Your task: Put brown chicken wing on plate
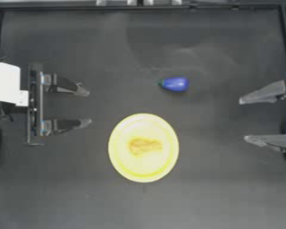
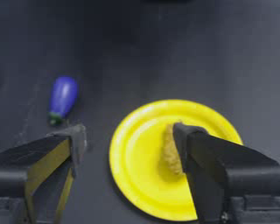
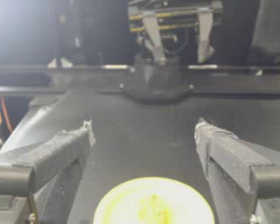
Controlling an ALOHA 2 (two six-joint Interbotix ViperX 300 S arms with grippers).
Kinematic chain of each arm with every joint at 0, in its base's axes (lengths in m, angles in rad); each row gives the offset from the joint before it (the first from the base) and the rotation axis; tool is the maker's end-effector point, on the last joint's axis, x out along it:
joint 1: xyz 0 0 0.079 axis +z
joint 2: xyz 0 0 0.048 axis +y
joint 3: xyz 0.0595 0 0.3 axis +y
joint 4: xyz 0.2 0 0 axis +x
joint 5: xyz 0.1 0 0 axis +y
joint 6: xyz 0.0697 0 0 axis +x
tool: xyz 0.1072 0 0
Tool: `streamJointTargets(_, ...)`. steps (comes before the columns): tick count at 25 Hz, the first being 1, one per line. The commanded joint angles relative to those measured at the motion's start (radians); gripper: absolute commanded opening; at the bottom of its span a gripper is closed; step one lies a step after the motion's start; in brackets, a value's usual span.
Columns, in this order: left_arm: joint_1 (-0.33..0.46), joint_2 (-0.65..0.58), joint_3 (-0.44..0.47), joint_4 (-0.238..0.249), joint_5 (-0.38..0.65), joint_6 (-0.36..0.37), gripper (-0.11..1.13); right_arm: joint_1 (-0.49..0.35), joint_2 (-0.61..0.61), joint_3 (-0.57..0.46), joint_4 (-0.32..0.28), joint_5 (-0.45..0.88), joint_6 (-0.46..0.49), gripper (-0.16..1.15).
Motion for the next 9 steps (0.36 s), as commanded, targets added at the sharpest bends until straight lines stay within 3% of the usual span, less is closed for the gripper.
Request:
streamJointTargets(1, 0.003, -0.029, -0.002, -0.005, -0.018, -0.002, 0.94, 0.000, 0.005, -0.018, -0.002, -0.003, 0.000, 1.00)
streamJointTargets(9, 0.003, -0.080, 0.041, -0.025, -0.051, 0.000, 0.94, 0.000, 0.005, -0.018, -0.002, -0.005, 0.000, 1.00)
